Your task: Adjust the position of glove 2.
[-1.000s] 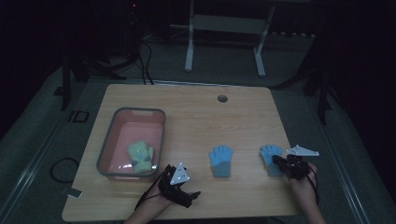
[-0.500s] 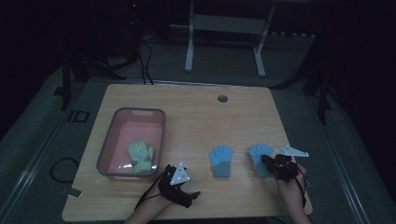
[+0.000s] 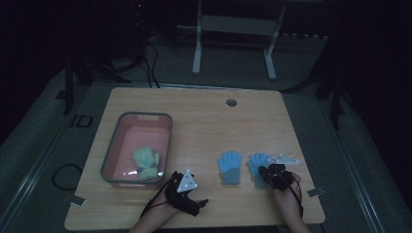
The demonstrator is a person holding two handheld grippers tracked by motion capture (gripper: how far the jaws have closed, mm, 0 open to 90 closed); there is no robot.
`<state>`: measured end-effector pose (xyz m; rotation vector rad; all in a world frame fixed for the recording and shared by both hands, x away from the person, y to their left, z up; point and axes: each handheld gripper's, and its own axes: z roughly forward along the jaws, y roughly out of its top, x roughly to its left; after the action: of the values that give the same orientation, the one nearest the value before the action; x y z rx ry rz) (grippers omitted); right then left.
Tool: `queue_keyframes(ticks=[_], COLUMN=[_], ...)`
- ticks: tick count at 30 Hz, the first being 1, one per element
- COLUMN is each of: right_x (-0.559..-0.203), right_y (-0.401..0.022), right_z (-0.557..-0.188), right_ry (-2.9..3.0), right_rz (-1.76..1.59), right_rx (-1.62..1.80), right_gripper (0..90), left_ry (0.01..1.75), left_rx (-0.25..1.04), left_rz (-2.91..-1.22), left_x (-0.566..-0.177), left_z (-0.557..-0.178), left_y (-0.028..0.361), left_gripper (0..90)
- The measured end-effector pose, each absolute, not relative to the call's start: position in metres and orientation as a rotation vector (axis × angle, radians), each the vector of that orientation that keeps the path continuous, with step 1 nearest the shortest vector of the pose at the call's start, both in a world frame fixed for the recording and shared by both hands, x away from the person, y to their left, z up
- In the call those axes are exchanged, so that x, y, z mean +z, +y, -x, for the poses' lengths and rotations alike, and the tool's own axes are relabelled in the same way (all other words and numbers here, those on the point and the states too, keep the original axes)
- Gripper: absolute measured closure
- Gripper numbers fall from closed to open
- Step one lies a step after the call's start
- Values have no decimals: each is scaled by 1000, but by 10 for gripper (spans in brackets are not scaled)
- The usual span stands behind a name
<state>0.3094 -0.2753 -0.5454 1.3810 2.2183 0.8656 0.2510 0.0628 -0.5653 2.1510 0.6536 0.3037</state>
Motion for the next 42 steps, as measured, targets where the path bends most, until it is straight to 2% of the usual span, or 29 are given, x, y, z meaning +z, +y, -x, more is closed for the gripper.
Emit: queue_keyframes(ticks=[4,10,20,33,36,38,39,40,42], right_x=[-546,-535,-514,-545,-548,-549,-549,-549,-548], right_y=[-274,-282,-304,-303,-303,-302,-302,-300,-296], right_z=[-309,-309,-315,-325,-322,-321,-321,-319,-317], right_ry=[2217,2233,2424,2522,2498,2497,2497,2487,2472], right_rz=[-1367,-1339,-939,-887,-872,-867,-867,-873,-915], right_rx=[857,916,1012,925,933,944,944,931,908], right_gripper=[850,744,696,610,644,737,737,805,844], left_ry=[653,655,654,652,653,653,653,652,652], left_rx=[302,301,299,274,280,284,284,285,286], left_rz=[-2151,-2150,-2157,-2138,-2142,-2146,-2146,-2145,-2145], left_x=[-565,-566,-566,-566,-566,-567,-567,-566,-566], left_z=[-251,-251,-252,-251,-252,-252,-252,-252,-251], left_y=[63,63,62,63,62,62,62,62,62], left_gripper=[22,22,22,22,22,22,22,22,22])
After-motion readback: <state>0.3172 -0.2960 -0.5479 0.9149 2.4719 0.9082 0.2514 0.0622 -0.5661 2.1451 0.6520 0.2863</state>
